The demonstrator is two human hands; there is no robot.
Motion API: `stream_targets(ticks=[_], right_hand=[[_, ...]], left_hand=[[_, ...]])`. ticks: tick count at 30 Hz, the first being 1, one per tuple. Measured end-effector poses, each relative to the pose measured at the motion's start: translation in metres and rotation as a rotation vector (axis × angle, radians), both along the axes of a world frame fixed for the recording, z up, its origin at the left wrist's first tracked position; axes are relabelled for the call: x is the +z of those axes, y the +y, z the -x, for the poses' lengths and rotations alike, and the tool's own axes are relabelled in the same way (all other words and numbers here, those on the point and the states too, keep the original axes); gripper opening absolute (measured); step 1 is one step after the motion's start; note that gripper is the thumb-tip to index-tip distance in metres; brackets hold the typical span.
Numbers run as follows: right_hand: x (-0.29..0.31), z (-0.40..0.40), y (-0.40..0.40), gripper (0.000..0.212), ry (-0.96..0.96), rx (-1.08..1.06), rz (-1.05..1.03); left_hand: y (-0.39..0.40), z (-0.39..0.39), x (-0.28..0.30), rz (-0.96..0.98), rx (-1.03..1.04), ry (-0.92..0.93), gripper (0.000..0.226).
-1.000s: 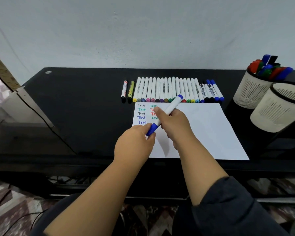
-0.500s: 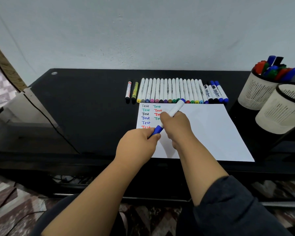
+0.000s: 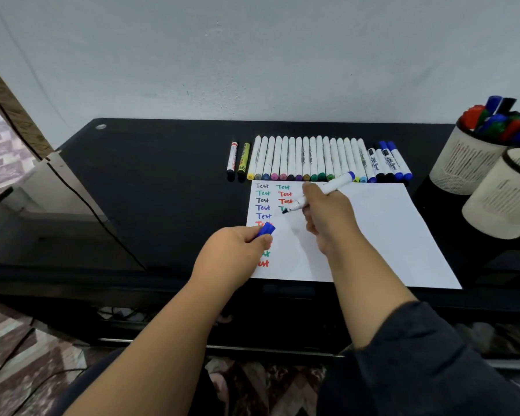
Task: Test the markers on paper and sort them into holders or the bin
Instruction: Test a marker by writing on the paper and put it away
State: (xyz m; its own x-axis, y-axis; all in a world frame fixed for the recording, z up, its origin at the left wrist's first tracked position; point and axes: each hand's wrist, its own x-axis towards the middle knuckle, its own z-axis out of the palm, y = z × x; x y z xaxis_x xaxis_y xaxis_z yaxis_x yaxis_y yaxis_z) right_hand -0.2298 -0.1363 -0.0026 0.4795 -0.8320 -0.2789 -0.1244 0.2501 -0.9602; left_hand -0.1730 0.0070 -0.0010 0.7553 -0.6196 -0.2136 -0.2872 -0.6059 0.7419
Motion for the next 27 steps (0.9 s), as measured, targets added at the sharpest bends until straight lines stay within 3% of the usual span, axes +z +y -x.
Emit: stream_targets(ticks=[4, 11, 27], right_hand=[[-0.001, 0.002, -0.005, 0.018, -0.066, 0.01, 0.053], [-0.009, -0.006, -0.014, 0.028, 0.095, 0.031, 0.331], [-0.027, -0.018, -0.013, 0.029, 0.197, 0.128, 0.499]], left_hand=[[-0.005, -0.002, 0.001, 0.008, 0.038, -0.007, 0.04], [-0.012, -0.018, 0.004, 0.072, 0.11, -0.047, 0.047], [-0.02, -0.036, -0.008, -0.019, 0.062, -0.137, 0.043]])
